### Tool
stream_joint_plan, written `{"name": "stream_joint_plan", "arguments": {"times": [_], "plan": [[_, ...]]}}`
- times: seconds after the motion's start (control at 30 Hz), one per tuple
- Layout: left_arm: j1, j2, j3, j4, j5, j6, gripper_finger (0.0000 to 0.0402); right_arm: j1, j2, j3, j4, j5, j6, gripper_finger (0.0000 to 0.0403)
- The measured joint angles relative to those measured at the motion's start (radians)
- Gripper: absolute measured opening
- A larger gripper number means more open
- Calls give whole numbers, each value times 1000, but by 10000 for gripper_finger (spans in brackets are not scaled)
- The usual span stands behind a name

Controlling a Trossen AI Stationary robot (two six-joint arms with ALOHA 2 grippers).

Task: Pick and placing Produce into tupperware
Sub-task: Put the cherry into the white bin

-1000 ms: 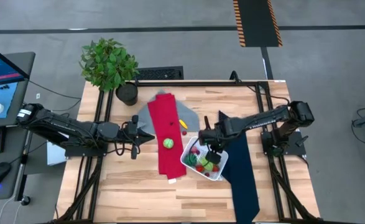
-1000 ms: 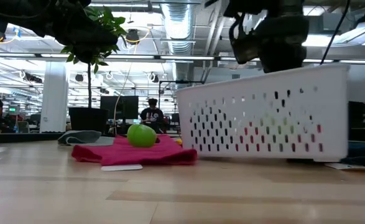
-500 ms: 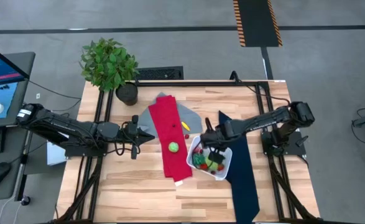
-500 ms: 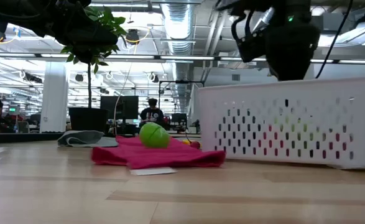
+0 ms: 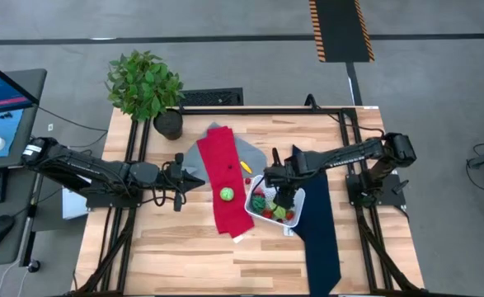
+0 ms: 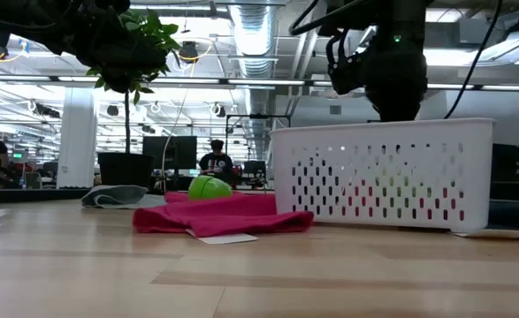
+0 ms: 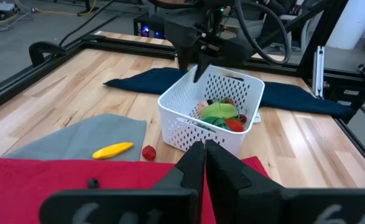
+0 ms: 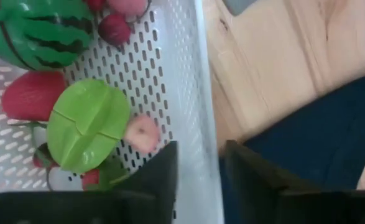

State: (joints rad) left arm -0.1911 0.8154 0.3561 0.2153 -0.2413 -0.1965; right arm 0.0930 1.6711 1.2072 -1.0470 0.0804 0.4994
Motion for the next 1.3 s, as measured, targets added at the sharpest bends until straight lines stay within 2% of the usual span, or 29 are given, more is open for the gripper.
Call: {"name": "stream_joint_plan", "arguments": {"times": [0.13,0.23,0.37,0.47,0.53,0.67,0.77,1.0,1.07,1.17,1.3], "plan": [[0,0,0,1,0,0,6,48,0,0,-7,6,32,225],[0,0,0,5,0,0,6,92,0,3,15,100,34,248],[0,0,0,8,0,-10,6,125,0,46,16,253,12,251],[0,0,0,4,0,-25,6,130,0,90,25,297,-15,243],[0,0,0,5,0,-26,6,127,0,117,94,296,-47,234],[0,0,0,6,0,-26,6,113,0,129,327,205,-129,214],[0,0,0,3,0,-26,6,88,17,131,439,145,-159,195],[0,0,0,0,1,-15,6,-31,20,129,478,13,-146,153],[0,0,0,0,2,-14,6,-80,20,129,503,-52,-113,146],[0,0,0,1,1,-13,6,-161,20,129,496,-168,-34,142],[0,1,0,0,1,-10,6,-232,55,129,474,-228,-23,153]]}}
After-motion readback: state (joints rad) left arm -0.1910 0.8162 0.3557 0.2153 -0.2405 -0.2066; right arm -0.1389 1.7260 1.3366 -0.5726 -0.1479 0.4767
